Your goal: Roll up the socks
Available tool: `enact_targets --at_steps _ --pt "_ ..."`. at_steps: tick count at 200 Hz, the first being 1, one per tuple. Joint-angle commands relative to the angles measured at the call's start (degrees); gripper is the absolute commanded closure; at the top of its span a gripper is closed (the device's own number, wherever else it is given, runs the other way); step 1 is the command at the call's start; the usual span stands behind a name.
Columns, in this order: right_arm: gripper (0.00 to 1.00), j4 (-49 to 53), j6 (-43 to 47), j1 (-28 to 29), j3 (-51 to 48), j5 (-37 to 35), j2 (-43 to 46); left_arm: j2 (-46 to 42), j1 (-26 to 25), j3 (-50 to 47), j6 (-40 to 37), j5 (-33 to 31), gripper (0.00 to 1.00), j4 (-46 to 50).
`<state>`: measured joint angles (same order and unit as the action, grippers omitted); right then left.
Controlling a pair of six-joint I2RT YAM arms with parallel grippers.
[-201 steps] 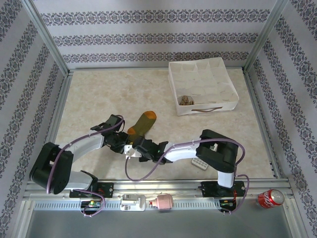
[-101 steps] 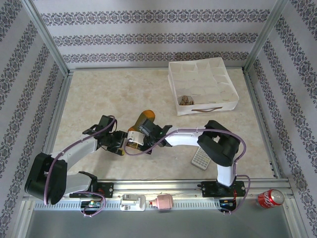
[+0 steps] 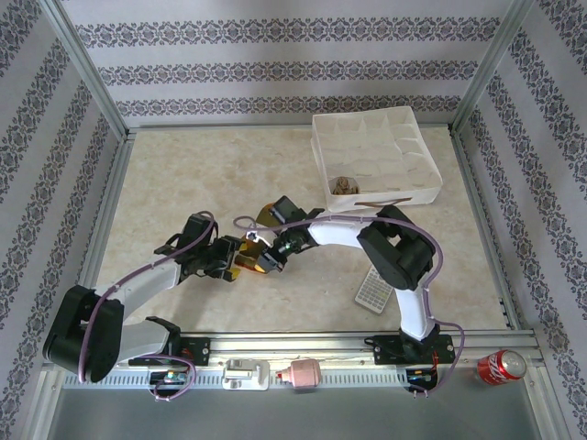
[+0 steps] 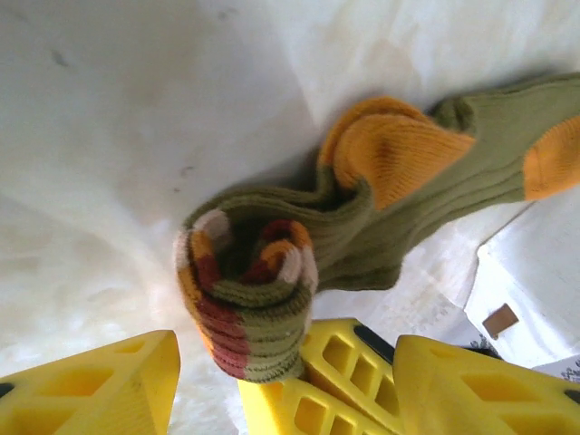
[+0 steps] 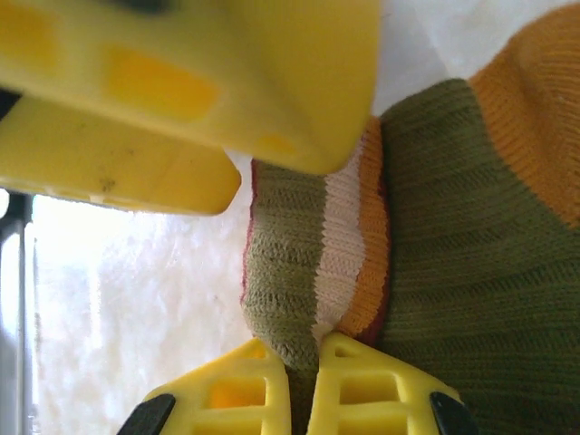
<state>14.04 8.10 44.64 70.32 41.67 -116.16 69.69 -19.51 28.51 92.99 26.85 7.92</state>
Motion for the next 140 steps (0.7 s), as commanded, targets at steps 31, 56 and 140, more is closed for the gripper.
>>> enact_targets --at_steps 31,56,140 --pt "1.00 11.8 -7.9 -3.0 0.2 5.1 -7.3 -0.4 -2.3 -1.7 1.1 -3.1 0.42 -4.7" --pt "1.00 12.0 -10.0 -3.8 1.8 6.1 -8.4 -0.7 -3.1 -1.9 0.6 -3.7 0.45 -4.0" --pt "1.00 14.6 -15.6 -5.8 6.7 12.7 -12.9 7.8 -4.9 -3.3 -1.8 -6.4 0.50 -15.6"
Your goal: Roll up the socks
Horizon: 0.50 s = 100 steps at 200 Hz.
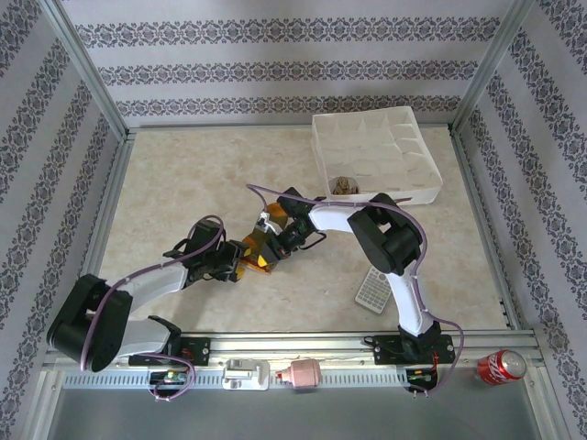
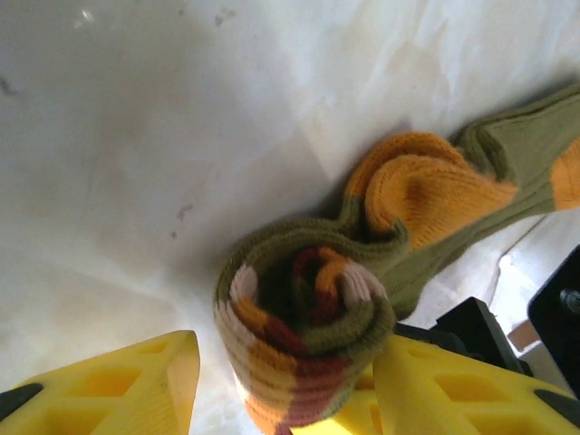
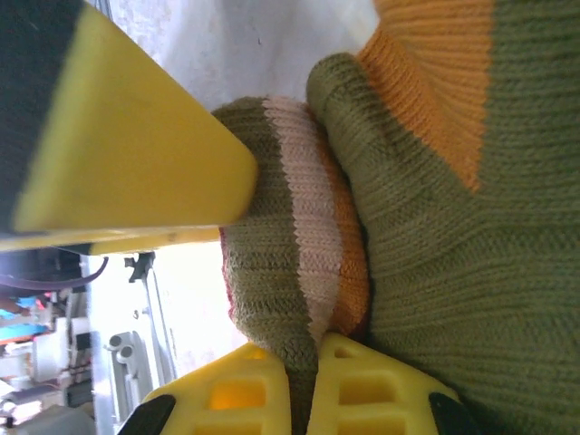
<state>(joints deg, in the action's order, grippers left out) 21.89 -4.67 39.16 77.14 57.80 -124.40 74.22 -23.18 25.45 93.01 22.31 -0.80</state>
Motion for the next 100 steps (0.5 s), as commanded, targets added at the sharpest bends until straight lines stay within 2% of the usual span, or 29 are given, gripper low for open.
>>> enact_targets --at_steps 1,14,25,47,54,81,92,100 --pt "1.00 6.8 -3.0 -0.3 -0.1 -3.4 -4.7 3.5 -1.3 -0.2 -1.8 -1.9 0.51 -7.0" --pt "1.00 6.8 -3.6 -0.3 0.1 -2.6 -5.1 5.6 -1.8 0.2 -2.1 -2.4 0.56 -7.8" --pt "1.00 6.3 -3.8 -0.2 -0.3 -2.2 -4.8 7.1 -2.2 0.6 -2.3 -2.8 0.64 -7.2" --pt "1.00 4.7 -2.6 0.1 -2.0 -3.5 -2.6 7.3 -3.0 0.8 -0.4 -3.7 1.00 -0.1" --pt "1.00 4.2 -1.0 0.5 -2.8 -4.7 -1.0 6.5 -3.1 0.8 0.5 -3.8 1.00 3.3" --pt "0.73 -2.7 7.6 3.3 -10.1 -12.5 9.9 2.4 -3.1 0.6 3.1 -2.6 1.00 15.8" --pt "0.62 -8.1 11.9 5.4 -15.1 -18.5 16.3 0.7 -3.0 0.2 4.1 -2.1 1.00 19.9" --pt "0.57 -12.2 16.1 7.5 -19.2 -24.1 21.3 -0.6 -3.0 -0.1 5.0 -1.8 1.00 21.7"
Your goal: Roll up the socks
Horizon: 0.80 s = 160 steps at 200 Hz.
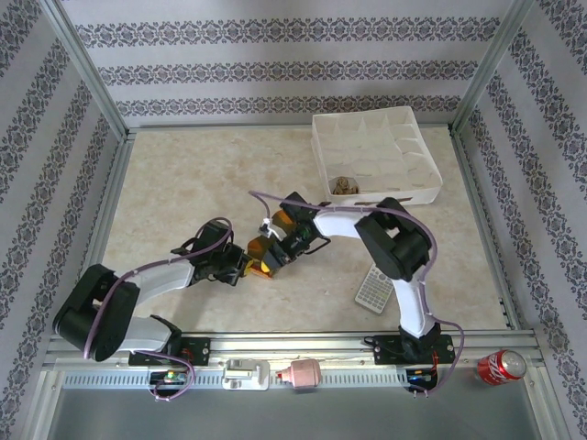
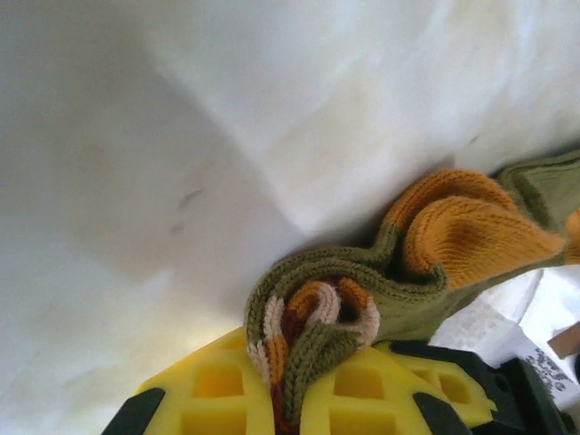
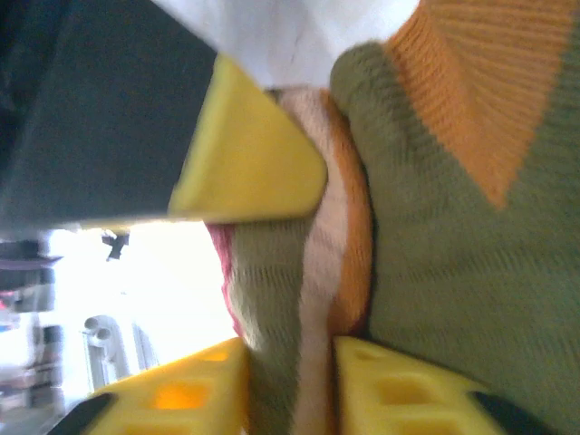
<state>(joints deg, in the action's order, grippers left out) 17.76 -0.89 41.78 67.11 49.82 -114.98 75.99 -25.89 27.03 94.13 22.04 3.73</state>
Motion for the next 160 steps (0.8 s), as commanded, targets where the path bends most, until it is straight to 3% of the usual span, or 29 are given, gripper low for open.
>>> enact_targets --at_steps 1,13,28,57,90,128,160 --pt "0.57 -8.6 12.9 5.3 -9.8 -16.8 12.5 -2.5 -0.3 -1.8 4.1 -1.5 1.00 17.3" --pt "0.50 -18.1 20.0 9.3 -17.9 -27.2 19.9 -3.7 -0.1 -2.4 5.5 -1.0 1.00 18.4" --pt "0.33 -30.3 28.4 14.7 -26.9 -39.2 26.0 -3.9 0.6 -2.6 6.1 0.2 1.00 19.0" --pt "0.34 -29.1 38.7 21.6 -25.6 -53.1 25.5 -2.5 2.1 -2.1 5.4 1.3 1.00 20.7" --pt "0.35 -32.3 47.7 26.4 -22.3 -61.3 19.1 -0.6 3.5 -1.9 4.2 2.1 1.00 20.2" --pt "0.44 -32.0 50.9 27.9 -17.8 -63.0 13.3 1.2 4.1 -0.1 2.5 2.5 1.00 20.5" --pt "0.74 -29.2 48.3 27.8 -16.3 -65.6 9.6 1.4 4.3 0.5 2.0 2.6 1.00 20.8"
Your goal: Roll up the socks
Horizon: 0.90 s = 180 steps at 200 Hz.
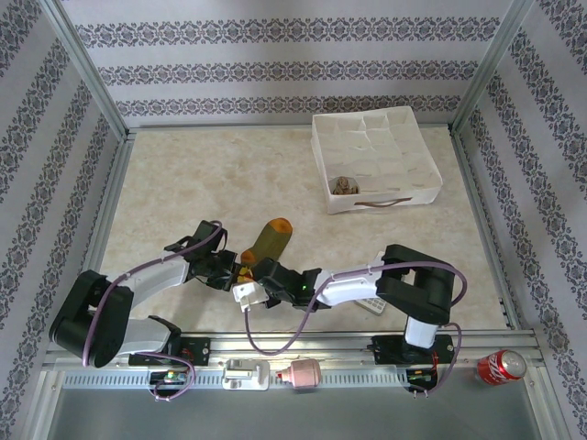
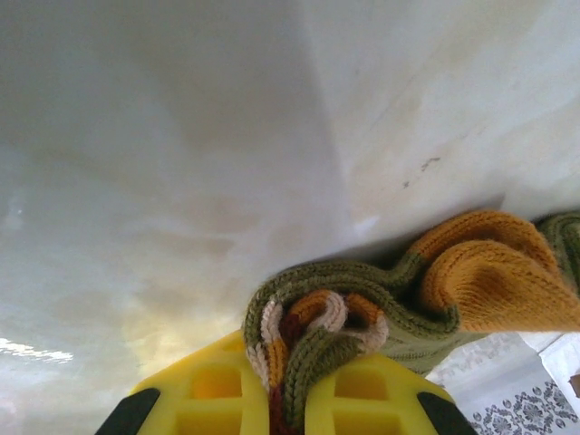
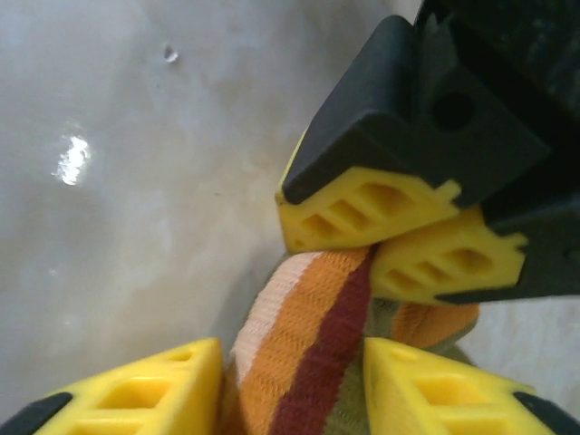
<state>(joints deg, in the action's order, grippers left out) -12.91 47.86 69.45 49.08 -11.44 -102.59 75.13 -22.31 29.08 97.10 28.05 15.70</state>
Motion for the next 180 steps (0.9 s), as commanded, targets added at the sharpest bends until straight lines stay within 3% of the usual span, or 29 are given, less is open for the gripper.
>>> enact_targets --at_steps 1,46,66,78,97,115,151,180 --pt "0.74 1.6 -0.6 0.1 1.8 -4.5 -2.9 2.2 0.8 -1.6 -0.9 -3.4 1.00 8.8" --pt "1.00 7.6 -7.7 -2.3 2.8 -2.2 -4.9 1.2 1.4 -0.7 -2.3 -3.4 1.00 10.0" --pt "1.00 10.5 -10.7 -3.5 3.4 1.8 -5.0 -0.3 1.8 -0.2 -2.9 -3.6 1.00 10.0" --pt "1.00 12.5 -12.8 -4.6 3.7 6.3 -4.7 -2.3 2.3 -0.4 -2.8 -3.7 0.85 8.3" --pt "1.00 15.0 -16.0 -6.5 4.1 12.3 -4.7 -7.6 2.7 -2.6 0.7 -5.5 0.52 3.0" --pt "1.00 16.2 -19.3 -8.9 4.1 18.6 -4.6 -11.8 3.3 -3.2 1.9 -7.5 0.32 1.0" --pt "1.00 19.3 -22.9 -13.0 6.2 29.0 -5.5 -16.0 4.6 -8.3 4.0 -7.7 0.28 -8.9" --pt "1.00 23.1 -28.1 -16.9 10.5 37.4 -7.8 -19.1 4.7 -11.1 3.5 -8.6 0.35 -14.3"
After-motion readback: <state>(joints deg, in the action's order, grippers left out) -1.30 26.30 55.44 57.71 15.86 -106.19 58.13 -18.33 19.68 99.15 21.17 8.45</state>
